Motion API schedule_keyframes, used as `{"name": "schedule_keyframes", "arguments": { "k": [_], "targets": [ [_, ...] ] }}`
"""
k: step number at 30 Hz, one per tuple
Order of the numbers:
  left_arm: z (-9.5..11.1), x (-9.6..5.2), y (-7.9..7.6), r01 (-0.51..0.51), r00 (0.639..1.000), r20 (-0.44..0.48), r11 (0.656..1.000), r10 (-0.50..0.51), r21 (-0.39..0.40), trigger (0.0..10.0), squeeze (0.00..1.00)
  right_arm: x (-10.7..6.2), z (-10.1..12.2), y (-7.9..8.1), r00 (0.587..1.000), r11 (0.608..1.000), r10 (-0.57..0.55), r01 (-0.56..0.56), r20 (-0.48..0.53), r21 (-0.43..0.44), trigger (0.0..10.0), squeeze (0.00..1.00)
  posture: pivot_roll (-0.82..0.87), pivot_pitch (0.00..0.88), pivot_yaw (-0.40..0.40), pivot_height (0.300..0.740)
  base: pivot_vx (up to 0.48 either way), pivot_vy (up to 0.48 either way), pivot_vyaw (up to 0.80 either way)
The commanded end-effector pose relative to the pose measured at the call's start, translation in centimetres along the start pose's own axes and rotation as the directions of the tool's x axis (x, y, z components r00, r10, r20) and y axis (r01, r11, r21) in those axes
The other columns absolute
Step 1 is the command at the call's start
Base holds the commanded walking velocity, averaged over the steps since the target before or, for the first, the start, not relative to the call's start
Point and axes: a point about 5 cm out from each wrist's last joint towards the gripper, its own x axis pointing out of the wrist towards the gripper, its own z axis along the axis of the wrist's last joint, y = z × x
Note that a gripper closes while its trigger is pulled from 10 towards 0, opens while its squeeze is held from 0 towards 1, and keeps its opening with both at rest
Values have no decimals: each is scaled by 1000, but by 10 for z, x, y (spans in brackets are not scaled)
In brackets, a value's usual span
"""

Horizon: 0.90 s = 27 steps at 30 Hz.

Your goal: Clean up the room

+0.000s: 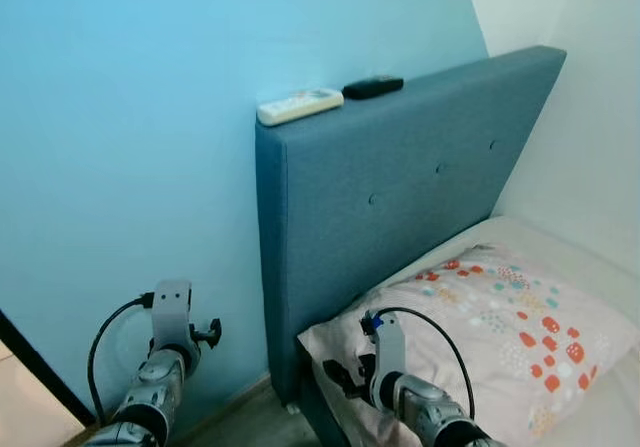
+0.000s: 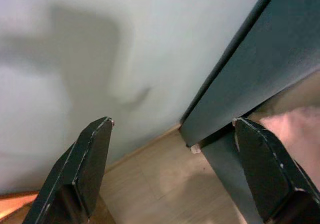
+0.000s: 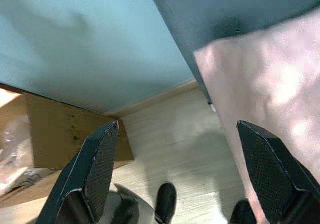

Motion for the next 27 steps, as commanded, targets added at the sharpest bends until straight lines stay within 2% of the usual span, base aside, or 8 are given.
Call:
{"name": "schedule_keyframes", "arguments": {
  "k": [1,5,10,11,15,21,26,27],
  "targets": [
    [-5,-1,2,-3,1000,-22,1000,3,3,10000,0,1,-2,3,1000,999,12,-12,-16,-30,10000,0,-59,0,-60,740,0,0,0],
    [-9,-2,-1,0,999,-42,1000,0,17,10000,0,2,-2,5,999,998,22,-23,-30,-62,10000,0,-65,0,-59,740,0,0,0],
    [-17,-4,2,-15,997,-78,999,18,29,10000,0,1,-1,0,1000,999,-5,4,-24,-32,10000,0,-69,0,-58,740,0,0,0],
    [-27,-8,6,-41,992,-119,999,44,26,10000,0,-3,-4,-10,997,997,-71,70,-34,-37,10000,0,-70,0,-59,740,0,0,0],
    [-43,-15,15,-87,979,-183,996,87,4,10000,0,-10,-15,-21,985,987,-150,146,-81,-60,10000,0,-77,0,-59,740,0,0,0],
    [-57,-22,21,-118,965,-235,993,114,0,10000,0,-13,-23,-23,981,987,-154,147,-120,-65,10000,0,-91,0,-68,740,0,0,0],
    [-75,-33,29,-156,941,-305,988,150,4,10000,0,-12,-22,-23,981,984,-149,134,-127,-121,10000,0,-125,0,-48,740,0,0,0],
    [-86,-40,34,-172,923,-347,985,165,13,10000,0,-11,-22,-21,980,981,-149,130,-130,-143,10000,0,-138,0,-26,740,0,0,0]
  ]
}}
